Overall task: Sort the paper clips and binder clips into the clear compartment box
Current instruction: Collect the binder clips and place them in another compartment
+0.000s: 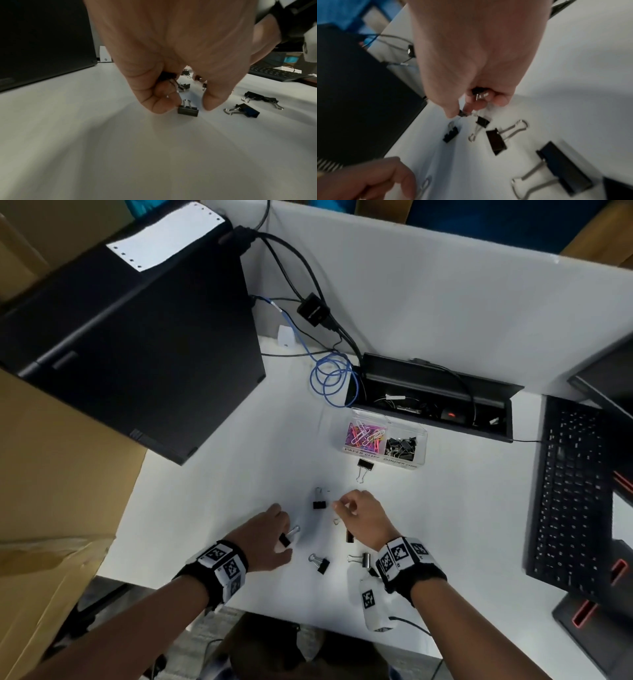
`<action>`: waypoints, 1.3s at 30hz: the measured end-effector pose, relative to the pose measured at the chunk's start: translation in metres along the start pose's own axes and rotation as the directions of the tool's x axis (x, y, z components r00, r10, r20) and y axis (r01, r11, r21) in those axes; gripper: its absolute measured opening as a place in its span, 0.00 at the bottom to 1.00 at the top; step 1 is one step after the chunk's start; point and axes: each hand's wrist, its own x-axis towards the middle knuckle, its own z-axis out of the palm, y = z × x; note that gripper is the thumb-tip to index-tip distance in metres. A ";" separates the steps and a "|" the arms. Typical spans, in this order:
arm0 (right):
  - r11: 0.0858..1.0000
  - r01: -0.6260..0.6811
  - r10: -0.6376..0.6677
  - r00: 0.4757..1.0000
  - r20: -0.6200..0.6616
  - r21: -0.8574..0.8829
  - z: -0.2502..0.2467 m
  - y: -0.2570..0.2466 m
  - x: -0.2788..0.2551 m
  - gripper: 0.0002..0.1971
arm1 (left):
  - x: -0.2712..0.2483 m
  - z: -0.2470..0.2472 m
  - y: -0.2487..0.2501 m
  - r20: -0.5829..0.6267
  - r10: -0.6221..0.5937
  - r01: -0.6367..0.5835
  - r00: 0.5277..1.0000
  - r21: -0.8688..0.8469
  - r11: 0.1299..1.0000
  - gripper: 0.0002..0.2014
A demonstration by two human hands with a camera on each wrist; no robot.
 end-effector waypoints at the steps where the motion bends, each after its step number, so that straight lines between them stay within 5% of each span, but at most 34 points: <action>1: 0.998 -0.032 0.032 0.999 -0.003 0.046 -0.004 -0.001 -0.001 0.15 | 0.003 -0.001 0.003 0.009 0.008 -0.009 1.000 0.033 0.999 0.17; 4: 0.924 -0.184 0.177 0.983 0.050 0.336 -0.017 -0.005 -0.002 0.14 | 0.013 -0.002 0.005 -0.018 0.021 -0.019 1.000 0.105 0.994 0.14; 6: 0.734 -0.282 0.280 0.954 0.104 0.618 -0.028 -0.007 -0.003 0.09 | 0.016 -0.004 0.003 0.027 -0.041 0.039 0.999 0.092 0.995 0.14; 9: 0.401 -0.317 0.343 0.922 0.180 0.859 -0.044 -0.001 -0.005 0.06 | 0.024 -0.012 0.009 0.011 -0.255 0.252 0.967 -0.216 0.943 0.14; 12: 0.291 -0.298 0.333 0.922 0.196 0.909 -0.061 0.005 -0.006 0.05 | 0.044 -0.026 0.034 0.183 -0.363 0.404 0.914 -0.503 0.764 0.17; 18: 0.311 -0.106 0.317 0.949 0.002 0.945 -0.102 0.004 0.006 0.07 | 0.114 -0.064 0.118 0.197 -0.313 0.320 0.929 -0.853 0.413 0.12; 21: 0.289 -0.021 0.297 0.952 -0.068 0.957 -0.118 0.004 0.017 0.10 | 0.152 -0.081 0.153 0.090 -0.249 0.201 0.964 -0.860 0.469 0.11; 24: 0.318 0.013 0.298 0.948 -0.113 0.948 -0.129 0.002 0.030 0.09 | 0.180 -0.087 0.167 0.002 -0.314 0.165 0.949 -0.854 0.493 0.16; 30: 0.534 -0.030 0.314 0.935 -0.165 0.845 -0.131 0.008 0.037 0.09 | 0.179 -0.081 0.151 -0.114 -0.394 0.104 0.912 -0.864 0.492 0.19; 33: 0.644 0.034 0.257 0.931 -0.258 0.764 -0.124 0.013 0.030 0.07 | 0.153 -0.088 0.145 -0.167 -0.373 0.106 0.912 -0.785 0.610 0.12; 36: 0.859 0.107 0.078 0.939 -0.334 0.500 -0.113 0.016 0.019 0.08 | 0.127 -0.084 0.120 -0.183 -0.336 0.156 0.924 -0.622 0.768 0.08; 39: 0.972 0.158 -0.115 0.965 -0.236 0.173 -0.095 0.014 0.014 0.10 | 0.099 -0.074 0.085 -0.036 -0.261 0.241 0.965 -0.278 0.930 0.07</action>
